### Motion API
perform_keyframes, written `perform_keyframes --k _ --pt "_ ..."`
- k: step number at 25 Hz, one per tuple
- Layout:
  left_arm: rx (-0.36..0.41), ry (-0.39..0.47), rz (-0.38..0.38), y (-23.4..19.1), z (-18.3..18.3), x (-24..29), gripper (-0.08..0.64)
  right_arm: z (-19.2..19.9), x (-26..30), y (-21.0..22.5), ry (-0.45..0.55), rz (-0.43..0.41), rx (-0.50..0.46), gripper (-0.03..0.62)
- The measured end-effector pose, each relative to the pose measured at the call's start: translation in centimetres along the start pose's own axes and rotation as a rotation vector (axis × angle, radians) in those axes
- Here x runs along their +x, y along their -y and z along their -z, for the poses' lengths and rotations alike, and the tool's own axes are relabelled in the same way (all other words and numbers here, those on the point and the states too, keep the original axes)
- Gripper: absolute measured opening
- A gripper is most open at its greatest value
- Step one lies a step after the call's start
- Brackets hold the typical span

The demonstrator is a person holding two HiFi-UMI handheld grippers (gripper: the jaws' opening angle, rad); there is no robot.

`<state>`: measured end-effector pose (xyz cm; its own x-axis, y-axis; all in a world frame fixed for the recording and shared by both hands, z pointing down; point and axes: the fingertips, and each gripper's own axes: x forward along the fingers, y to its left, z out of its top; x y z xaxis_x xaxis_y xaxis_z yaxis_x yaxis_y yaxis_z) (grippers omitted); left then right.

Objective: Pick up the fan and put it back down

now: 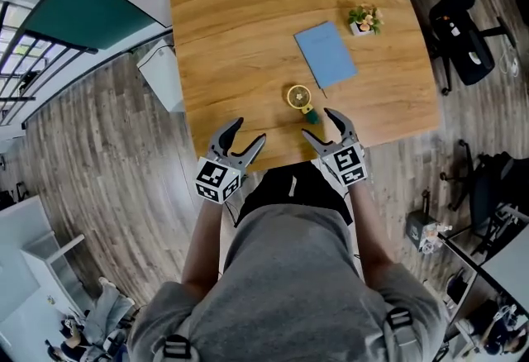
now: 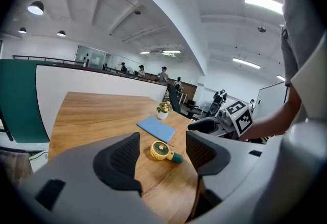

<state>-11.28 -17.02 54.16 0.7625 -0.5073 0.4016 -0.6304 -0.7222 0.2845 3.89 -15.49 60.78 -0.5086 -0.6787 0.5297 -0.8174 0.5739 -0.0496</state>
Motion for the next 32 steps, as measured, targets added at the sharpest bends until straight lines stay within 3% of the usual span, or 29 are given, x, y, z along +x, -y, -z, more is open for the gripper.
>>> perform_keyframes --k 16,32 --pt "-0.076 -0.097 -0.047 -2.5 4.5 3.7 0.284 4.1 6.9 2.4 -0.071 -0.099 0.011 0.356" --pt "-0.142 -0.145 -0.052 -2.4 8.0 5.3 0.284 7.3 12.9 3.4 -0.124 -0.117 -0.002 0.397"
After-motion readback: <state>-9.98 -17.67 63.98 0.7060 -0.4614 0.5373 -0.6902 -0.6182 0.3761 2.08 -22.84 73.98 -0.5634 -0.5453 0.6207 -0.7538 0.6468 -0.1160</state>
